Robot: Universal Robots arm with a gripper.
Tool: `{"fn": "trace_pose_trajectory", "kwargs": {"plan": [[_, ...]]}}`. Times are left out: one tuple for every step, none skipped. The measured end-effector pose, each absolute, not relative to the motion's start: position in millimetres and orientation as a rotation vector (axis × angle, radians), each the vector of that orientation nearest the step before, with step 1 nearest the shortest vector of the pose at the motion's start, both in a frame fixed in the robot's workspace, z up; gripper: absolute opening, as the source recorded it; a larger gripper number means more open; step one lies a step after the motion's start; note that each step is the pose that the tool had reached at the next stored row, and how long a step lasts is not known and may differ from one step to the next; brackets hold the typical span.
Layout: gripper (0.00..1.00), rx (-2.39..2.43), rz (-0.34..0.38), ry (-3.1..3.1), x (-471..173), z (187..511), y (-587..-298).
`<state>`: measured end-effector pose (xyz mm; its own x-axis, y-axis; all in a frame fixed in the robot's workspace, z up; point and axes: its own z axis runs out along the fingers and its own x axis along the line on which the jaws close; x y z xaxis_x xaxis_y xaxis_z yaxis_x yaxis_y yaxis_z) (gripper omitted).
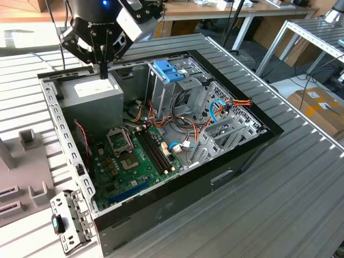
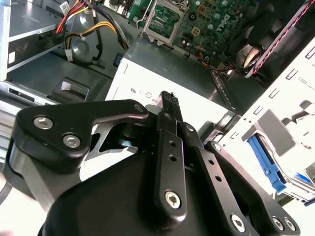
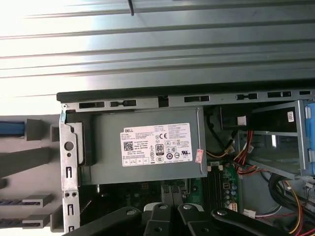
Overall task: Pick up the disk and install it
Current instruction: 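Reach for the disk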
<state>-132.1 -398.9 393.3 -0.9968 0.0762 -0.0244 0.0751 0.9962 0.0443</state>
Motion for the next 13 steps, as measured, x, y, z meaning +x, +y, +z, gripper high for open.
{"fn": "trace_pose_trajectory", "kwargs": {"plan": [[0.11,0.118,0.068,3.112,-132.5,393.3,-398.9],[0.11,0.118,0.068,3.112,-132.8,393.3,-398.9],[0.11,0.118,0.068,3.112,-133.1,393.3,-398.9],[0.11,0.118,0.068,3.112,-133.2,393.3,-398.9],[0.11,0.118,0.068,3.112,-133.3,393.3,-398.9],[0.11,0.118,0.068,3.113,-133.5,393.3,-398.9],[0.11,0.118,0.068,3.112,-133.8,393.3,-398.9],[0.11,0.118,0.068,3.112,-134.0,393.3,-398.9],[0.11,0.118,0.068,3.112,-134.3,393.3,-398.9],[0.11,0.118,0.068,3.112,-134.5,393.3,-398.9],[0.11,0.118,0.068,3.112,-134.9,393.3,-398.9],[0.11,0.118,0.068,3.112,-135.1,393.3,-398.9],[0.11,0.118,0.068,3.113,-135.6,393.3,-398.9]]}}
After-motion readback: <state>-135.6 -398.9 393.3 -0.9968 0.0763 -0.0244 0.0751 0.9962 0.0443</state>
